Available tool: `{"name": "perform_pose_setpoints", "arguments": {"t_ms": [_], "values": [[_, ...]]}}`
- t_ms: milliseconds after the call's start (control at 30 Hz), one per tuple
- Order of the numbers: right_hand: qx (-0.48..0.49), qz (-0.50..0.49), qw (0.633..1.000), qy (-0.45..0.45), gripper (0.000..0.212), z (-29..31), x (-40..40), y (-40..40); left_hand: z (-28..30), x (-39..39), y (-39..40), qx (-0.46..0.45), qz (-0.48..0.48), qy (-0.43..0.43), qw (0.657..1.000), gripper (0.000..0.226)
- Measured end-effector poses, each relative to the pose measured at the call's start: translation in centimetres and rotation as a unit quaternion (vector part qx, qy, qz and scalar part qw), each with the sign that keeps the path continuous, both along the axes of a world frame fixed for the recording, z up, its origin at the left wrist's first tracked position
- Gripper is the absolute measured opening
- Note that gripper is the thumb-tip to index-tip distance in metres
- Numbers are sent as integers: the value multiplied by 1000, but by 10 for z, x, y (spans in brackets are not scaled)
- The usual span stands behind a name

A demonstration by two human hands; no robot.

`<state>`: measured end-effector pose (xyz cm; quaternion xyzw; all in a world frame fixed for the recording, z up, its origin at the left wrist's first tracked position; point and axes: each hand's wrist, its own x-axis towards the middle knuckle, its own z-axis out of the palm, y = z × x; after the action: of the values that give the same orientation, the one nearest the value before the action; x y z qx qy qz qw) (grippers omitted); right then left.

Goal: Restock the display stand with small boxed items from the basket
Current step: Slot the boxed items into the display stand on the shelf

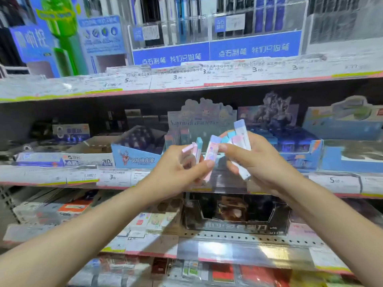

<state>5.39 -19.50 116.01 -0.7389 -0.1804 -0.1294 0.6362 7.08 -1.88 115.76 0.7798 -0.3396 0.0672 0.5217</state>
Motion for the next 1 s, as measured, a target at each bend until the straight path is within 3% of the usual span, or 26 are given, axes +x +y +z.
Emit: {"name": "perform_pose_setpoints", "arguments": {"t_ms": [200, 400, 500, 533, 733, 900, 1000], "values": [[-44, -22, 998, -24, 13, 8, 21, 9, 5, 27, 6, 69, 0, -65, 995, 26], [-90, -78, 992, -26, 44, 26, 37, 29, 19, 53, 27, 110, -13, -109, 988, 30], [-20, -102, 994, -24, 11, 34, 49, 35, 24, 69, 49, 177, -17, -160, 971, 26], [-13, -116, 993, -28, 9, 35, 54, 38, 24, 74, 56, 202, -18, -173, 964, 24], [-79, -177, 979, -62, 22, 30, 84, 56, 25, 83, 78, 310, 22, -183, 933, 31], [-94, -202, 972, -74, 22, 31, 93, 64, 25, 86, 79, 291, 14, -161, 943, 53], [-113, -207, 969, -79, 25, 30, 95, 67, 25, 89, 80, 292, 11, -148, 945, 45]]}}
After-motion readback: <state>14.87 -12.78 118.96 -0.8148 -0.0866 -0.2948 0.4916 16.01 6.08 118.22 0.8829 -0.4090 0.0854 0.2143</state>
